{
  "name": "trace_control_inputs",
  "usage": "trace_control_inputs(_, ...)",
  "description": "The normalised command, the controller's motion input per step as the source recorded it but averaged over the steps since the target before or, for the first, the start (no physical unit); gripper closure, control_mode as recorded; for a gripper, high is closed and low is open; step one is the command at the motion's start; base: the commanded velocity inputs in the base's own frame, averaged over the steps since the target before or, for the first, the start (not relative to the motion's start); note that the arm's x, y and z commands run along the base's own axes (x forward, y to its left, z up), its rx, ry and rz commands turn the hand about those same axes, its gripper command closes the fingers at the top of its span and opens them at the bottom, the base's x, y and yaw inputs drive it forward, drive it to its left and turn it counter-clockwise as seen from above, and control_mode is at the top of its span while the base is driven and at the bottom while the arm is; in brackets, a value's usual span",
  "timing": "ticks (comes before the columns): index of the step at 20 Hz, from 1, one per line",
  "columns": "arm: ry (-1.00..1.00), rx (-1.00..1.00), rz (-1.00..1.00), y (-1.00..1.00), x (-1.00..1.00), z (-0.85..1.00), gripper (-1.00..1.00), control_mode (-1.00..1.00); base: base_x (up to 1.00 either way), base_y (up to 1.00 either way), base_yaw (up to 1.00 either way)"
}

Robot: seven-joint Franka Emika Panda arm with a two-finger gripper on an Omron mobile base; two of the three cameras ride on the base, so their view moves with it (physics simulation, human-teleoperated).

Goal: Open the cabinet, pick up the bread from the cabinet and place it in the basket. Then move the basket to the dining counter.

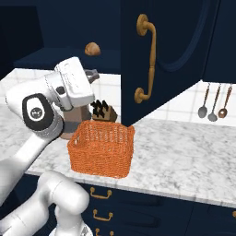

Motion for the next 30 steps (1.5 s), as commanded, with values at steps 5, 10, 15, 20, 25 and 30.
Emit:
trace_control_inputs(5, -0.02, 0.27, -0.09, -0.80, 0.62, 0.00, 1.00, -1.00, 0.00, 0.00, 0.00)
trace_control_inputs(10, -0.07, 0.24, -0.04, -1.00, 0.30, 0.01, 1.00, -1.00, 0.00, 0.00, 0.00)
trace_control_inputs(15, -0.12, 0.22, -0.06, -1.00, 0.01, 0.06, 1.00, -1.00, 0.00, 0.00, 0.00)
trace_control_inputs(20, -0.16, 0.19, -0.08, -1.00, -0.02, 0.01, 1.00, -1.00, 0.00, 0.00, 0.00)
trace_control_inputs(25, -0.16, 0.19, -0.07, -0.98, 0.00, 0.01, 1.00, -1.00, 0.00, 0.00, 0.00)
trace_control_inputs(30, -0.16, 0.05, 0.03, 0.49, -0.75, 0.01, 1.00, -1.00, 0.00, 0.00, 0.00)
